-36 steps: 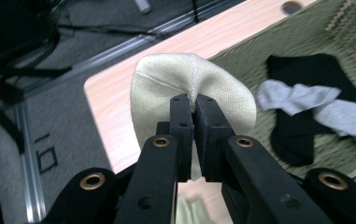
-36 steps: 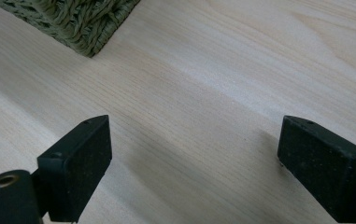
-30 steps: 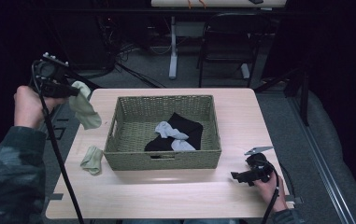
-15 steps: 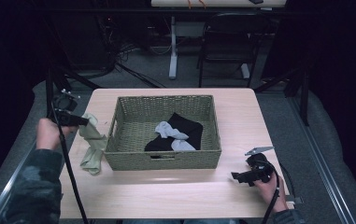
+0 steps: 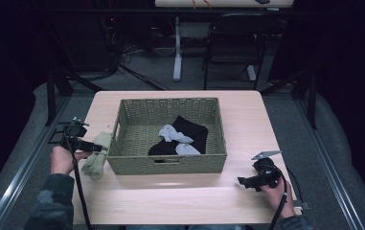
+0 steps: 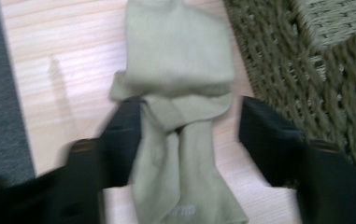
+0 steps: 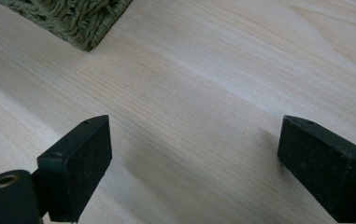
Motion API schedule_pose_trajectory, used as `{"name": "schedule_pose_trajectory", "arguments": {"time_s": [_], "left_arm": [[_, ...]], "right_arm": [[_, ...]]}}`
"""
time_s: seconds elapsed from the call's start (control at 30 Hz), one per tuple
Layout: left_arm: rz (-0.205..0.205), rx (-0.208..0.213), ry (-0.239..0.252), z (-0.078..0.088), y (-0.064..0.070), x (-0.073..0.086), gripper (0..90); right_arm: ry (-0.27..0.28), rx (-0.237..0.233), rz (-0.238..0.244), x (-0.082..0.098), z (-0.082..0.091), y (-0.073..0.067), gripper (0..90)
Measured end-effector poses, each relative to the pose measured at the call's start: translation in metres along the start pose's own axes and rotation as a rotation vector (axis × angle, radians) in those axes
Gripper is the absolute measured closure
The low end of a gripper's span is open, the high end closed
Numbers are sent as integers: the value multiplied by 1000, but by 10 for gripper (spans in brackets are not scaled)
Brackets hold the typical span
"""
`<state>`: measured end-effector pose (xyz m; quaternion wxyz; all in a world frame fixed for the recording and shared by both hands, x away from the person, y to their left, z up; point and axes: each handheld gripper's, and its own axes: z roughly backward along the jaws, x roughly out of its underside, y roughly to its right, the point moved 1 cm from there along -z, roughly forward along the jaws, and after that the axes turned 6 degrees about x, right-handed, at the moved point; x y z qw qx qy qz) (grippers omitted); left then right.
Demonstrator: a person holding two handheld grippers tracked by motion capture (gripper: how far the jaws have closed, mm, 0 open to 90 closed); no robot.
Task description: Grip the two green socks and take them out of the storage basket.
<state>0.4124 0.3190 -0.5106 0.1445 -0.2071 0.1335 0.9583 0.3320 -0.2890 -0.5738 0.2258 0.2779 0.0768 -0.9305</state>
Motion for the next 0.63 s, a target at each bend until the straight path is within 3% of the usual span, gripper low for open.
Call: {"name": "schedule_pose_trajectory", "arguments": {"time_s": [0.13, 0.2, 0.27, 0.4, 0.5, 0.6, 0.63], "left_arm": [[-2, 21, 56, 8, 2, 17, 223], [-1, 6, 79, 13, 3, 28, 161], [9, 13, 113, 17, 5, 40, 142], [15, -16, 148, 19, 14, 64, 62], [-13, -42, 148, 15, 21, 82, 56], [1, -54, 167, 7, 25, 98, 53], [-2, -63, 149, 4, 27, 101, 53]], "right_arm": [[3, 1, -3, 0, 0, 0, 95], [2, -4, -5, 0, 0, -1, 95], [3, 5, 0, 0, 0, -1, 95], [7, 1, -6, 1, 0, 0, 95], [6, 0, -2, 1, 0, 0, 95], [-1, 9, -1, 1, 0, 1, 95], [1, -1, -7, 1, 0, 1, 95]]}}
